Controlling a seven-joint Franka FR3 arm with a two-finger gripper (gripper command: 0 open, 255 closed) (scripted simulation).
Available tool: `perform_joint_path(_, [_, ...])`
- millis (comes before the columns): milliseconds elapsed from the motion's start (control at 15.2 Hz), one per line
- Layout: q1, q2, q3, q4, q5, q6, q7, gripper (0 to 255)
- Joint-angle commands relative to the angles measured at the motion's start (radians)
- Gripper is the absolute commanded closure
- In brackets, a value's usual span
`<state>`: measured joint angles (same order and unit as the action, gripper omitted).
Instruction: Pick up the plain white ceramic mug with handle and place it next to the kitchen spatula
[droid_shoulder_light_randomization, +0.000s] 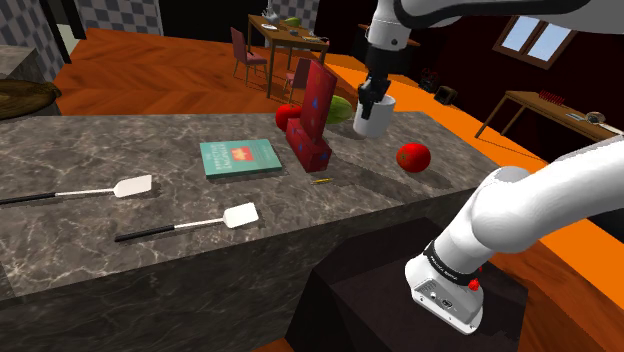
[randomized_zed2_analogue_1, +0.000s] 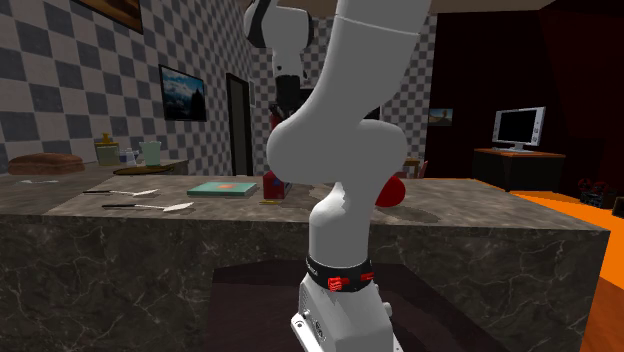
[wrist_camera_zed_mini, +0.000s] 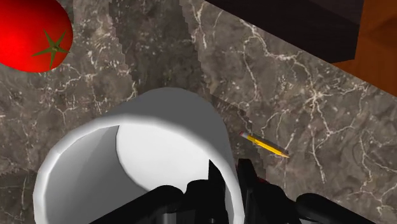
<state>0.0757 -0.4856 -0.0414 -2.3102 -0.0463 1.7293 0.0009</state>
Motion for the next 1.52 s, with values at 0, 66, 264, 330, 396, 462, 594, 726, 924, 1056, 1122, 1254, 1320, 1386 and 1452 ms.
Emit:
perform_joint_path(0, [0.019,0.041,0.033,0.038,0.021,0.002,0.044,255])
perform_joint_path(66, [0.029,0.06,0.048,0.054,0.03,0.004,0.065,255])
perform_joint_path(264, [0.055,0.123,0.094,0.111,0.053,0.009,0.128,255])
perform_joint_path(330, [0.063,0.145,0.108,0.132,0.059,0.011,0.149,255])
perform_joint_path(396, [0.071,0.168,0.123,0.154,0.064,0.012,0.17,255])
perform_joint_path(462, [0.079,0.192,0.137,0.178,0.068,0.012,0.191,255])
perform_joint_path(594, [0.094,0.242,0.164,0.228,0.075,0.012,0.232,255])
perform_joint_path(726, [0.109,0.294,0.19,0.282,0.078,0.01,0.274,255])
perform_joint_path(924, [0.132,0.378,0.227,0.374,0.075,0.003,0.336,255])
perform_joint_path(1056, [0.149,0.438,0.249,0.442,0.069,-0.006,0.378,255])
perform_joint_path(1122, [0.158,0.469,0.259,0.478,0.065,-0.011,0.398,255])
perform_joint_path(1254, [0.177,0.533,0.278,0.554,0.054,-0.025,0.439,255])
perform_joint_path(1320, [0.181,0.545,0.281,0.569,0.051,-0.027,0.447,255])
perform_joint_path(1386, [0.181,0.545,0.281,0.556,0.051,-0.014,0.447,255])
perform_joint_path(1452, [0.181,0.546,0.281,0.543,0.051,-0.001,0.446,255])
